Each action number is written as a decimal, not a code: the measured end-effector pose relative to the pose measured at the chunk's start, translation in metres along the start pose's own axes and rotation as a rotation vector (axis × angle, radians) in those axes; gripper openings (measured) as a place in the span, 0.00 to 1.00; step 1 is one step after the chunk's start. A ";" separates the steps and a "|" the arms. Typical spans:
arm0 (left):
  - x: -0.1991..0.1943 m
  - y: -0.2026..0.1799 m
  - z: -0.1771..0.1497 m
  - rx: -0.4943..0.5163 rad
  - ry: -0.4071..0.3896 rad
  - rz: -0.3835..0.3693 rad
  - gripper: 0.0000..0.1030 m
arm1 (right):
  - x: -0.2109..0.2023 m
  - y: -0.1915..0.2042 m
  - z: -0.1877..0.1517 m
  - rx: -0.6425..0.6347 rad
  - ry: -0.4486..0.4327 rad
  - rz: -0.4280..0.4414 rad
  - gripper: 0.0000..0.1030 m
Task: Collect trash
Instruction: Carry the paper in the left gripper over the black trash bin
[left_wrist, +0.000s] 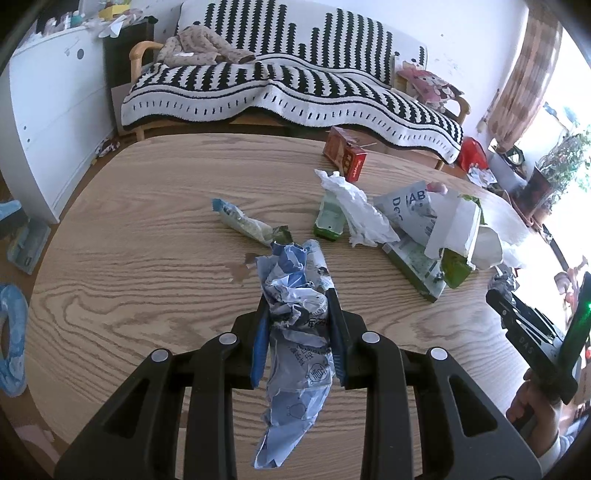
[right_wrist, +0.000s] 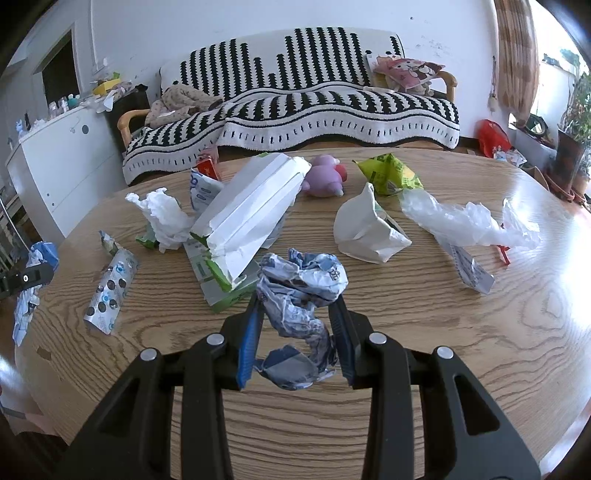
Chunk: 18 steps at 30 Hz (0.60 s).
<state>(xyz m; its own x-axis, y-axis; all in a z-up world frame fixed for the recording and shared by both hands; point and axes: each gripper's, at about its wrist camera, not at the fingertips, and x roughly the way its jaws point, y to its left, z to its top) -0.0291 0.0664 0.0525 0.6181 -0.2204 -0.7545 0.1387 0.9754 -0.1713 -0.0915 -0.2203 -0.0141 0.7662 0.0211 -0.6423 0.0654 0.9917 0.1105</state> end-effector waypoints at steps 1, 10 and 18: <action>0.000 0.000 0.000 0.001 0.001 -0.002 0.27 | 0.000 -0.001 0.000 0.003 0.000 -0.001 0.35; -0.002 -0.002 0.003 0.011 0.000 -0.013 0.27 | -0.003 -0.003 0.011 0.039 -0.004 0.022 0.35; -0.032 -0.033 0.011 0.038 -0.059 -0.091 0.27 | -0.063 -0.030 0.032 0.078 -0.101 0.030 0.35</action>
<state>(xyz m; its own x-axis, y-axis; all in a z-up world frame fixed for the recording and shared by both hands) -0.0442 0.0417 0.0891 0.6456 -0.3091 -0.6983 0.2250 0.9508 -0.2129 -0.1219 -0.2556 0.0473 0.8286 0.0343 -0.5588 0.0874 0.9780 0.1896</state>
